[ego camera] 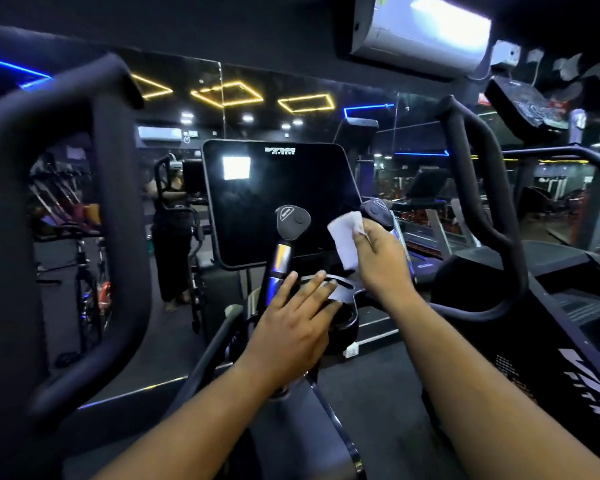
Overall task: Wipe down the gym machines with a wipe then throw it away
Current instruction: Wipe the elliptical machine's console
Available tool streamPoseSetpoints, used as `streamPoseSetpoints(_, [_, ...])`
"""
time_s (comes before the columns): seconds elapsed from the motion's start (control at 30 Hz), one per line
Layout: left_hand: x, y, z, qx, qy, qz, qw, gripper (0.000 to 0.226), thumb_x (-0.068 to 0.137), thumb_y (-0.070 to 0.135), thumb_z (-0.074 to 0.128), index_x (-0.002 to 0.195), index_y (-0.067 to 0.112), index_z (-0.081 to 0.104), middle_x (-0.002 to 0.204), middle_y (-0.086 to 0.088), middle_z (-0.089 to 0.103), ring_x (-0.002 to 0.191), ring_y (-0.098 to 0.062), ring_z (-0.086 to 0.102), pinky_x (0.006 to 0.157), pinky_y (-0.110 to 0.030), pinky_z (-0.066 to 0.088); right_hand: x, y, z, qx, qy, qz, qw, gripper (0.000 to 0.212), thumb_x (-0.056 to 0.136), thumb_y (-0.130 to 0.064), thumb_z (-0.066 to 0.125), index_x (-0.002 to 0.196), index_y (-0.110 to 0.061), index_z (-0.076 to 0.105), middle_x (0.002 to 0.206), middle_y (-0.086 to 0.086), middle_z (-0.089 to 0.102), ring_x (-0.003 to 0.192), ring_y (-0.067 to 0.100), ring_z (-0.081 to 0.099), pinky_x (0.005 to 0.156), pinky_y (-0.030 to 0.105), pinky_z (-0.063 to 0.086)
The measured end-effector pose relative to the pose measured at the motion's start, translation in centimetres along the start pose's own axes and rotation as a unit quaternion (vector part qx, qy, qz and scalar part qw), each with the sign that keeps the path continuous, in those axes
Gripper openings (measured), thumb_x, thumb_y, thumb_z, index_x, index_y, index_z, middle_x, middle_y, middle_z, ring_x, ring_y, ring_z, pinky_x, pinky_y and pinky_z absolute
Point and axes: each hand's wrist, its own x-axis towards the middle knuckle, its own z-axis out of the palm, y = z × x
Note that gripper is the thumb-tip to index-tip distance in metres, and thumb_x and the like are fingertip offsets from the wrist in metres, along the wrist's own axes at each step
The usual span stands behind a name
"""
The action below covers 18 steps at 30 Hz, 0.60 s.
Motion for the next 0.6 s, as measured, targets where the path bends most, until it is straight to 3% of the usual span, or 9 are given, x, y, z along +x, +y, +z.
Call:
streamPoseSetpoints(0.07, [0.0,-1.1,-1.3,0.001,0.074,-0.024,0.997,0.047,0.088,0.020,0.061,0.135,0.016,0.064,0.154,-0.008,0.050,0.149,-0.027,0.039,0.119,-0.054,0.033,0.8,-2.4,2.0,0.023,0.032,-0.084,0.996,0.032,0.106,-0.020,0.045,0.129,-0.011,0.065,0.124,-0.006,0.068,0.114,0.002,0.059,0.093,0.002,0.036])
streamPoseSetpoints(0.13, [0.1,-2.4,-1.5,-0.014,0.090,-0.131,0.987,0.059,0.092,0.025,0.055,0.149,0.014,0.051,0.160,-0.011,0.041,0.152,-0.028,0.033,0.121,-0.054,0.028,1.4,-2.9,4.4,-0.009,-0.015,-0.146,0.989,0.043,0.105,-0.018,0.040,0.145,-0.007,0.053,0.150,0.006,0.051,0.141,0.015,0.044,0.116,0.022,0.032])
streamPoseSetpoints(0.23, [-0.5,-4.5,-1.1,-0.055,-0.021,-0.309,0.949,0.083,0.094,0.055,0.028,0.164,0.017,0.005,0.172,-0.005,0.000,0.159,-0.020,-0.002,0.128,-0.051,0.008,0.5,-2.2,8.6,-0.136,-0.099,-0.203,0.965,0.053,0.106,-0.023,0.032,0.154,-0.002,0.034,0.163,0.016,0.029,0.153,0.031,0.019,0.123,0.048,0.024])
streamPoseSetpoints(0.3, [-1.6,-5.2,0.2,-0.069,-0.098,-0.327,0.937,0.089,0.089,0.073,0.005,0.156,0.023,-0.025,0.164,0.004,-0.032,0.153,-0.012,-0.027,0.127,-0.048,-0.007,-0.4,-1.5,9.7,-0.177,-0.102,-0.242,0.949,0.060,0.106,-0.035,0.030,0.156,-0.002,0.029,0.165,0.016,0.022,0.155,0.028,0.011,0.124,0.050,0.020])
streamPoseSetpoints(0.33, [-2.0,-5.3,0.6,-0.077,-0.108,-0.327,0.936,0.089,0.086,0.077,-0.002,0.152,0.025,-0.031,0.161,0.007,-0.038,0.150,-0.009,-0.032,0.126,-0.047,-0.010,-0.7,-0.9,9.6,-0.213,-0.096,-0.280,0.931,0.062,0.105,-0.040,0.030,0.156,-0.004,0.030,0.165,0.014,0.023,0.154,0.027,0.014,0.123,0.052,0.020])
streamPoseSetpoints(0.43, [-2.3,-5.5,1.1,-0.082,-0.102,-0.322,0.938,0.096,0.086,0.081,0.000,0.157,0.021,-0.025,0.163,0.007,-0.034,0.151,-0.007,-0.029,0.126,-0.045,-0.013,0.5,0.2,8.2,-0.331,-0.074,-0.347,0.874,0.067,0.104,-0.051,0.029,0.157,-0.011,0.032,0.165,0.009,0.027,0.153,0.022,0.024,0.121,0.060,0.020])
streamPoseSetpoints(0.53, [-2.2,-5.7,1.1,-0.077,-0.088,-0.310,0.944,0.101,0.087,0.081,0.012,0.158,0.018,-0.024,0.165,0.006,-0.031,0.152,-0.007,-0.027,0.123,-0.041,-0.019,2.5,-0.3,7.5,-0.289,-0.074,-0.228,0.927,0.067,0.104,-0.057,0.020,0.162,-0.022,0.017,0.169,-0.003,0.012,0.156,0.013,0.004,0.124,0.056,0.008])
streamPoseSetpoints(0.6, [-2.2,-5.8,1.2,-0.075,-0.078,-0.302,0.947,0.101,0.088,0.081,0.014,0.158,0.017,-0.021,0.167,0.004,-0.027,0.154,-0.010,-0.023,0.123,-0.041,-0.019,1.8,-1.0,8.2,-0.222,-0.081,-0.193,0.952,0.063,0.106,-0.052,0.020,0.162,-0.024,0.016,0.170,-0.006,0.007,0.156,0.011,-0.001,0.125,0.052,0.009])
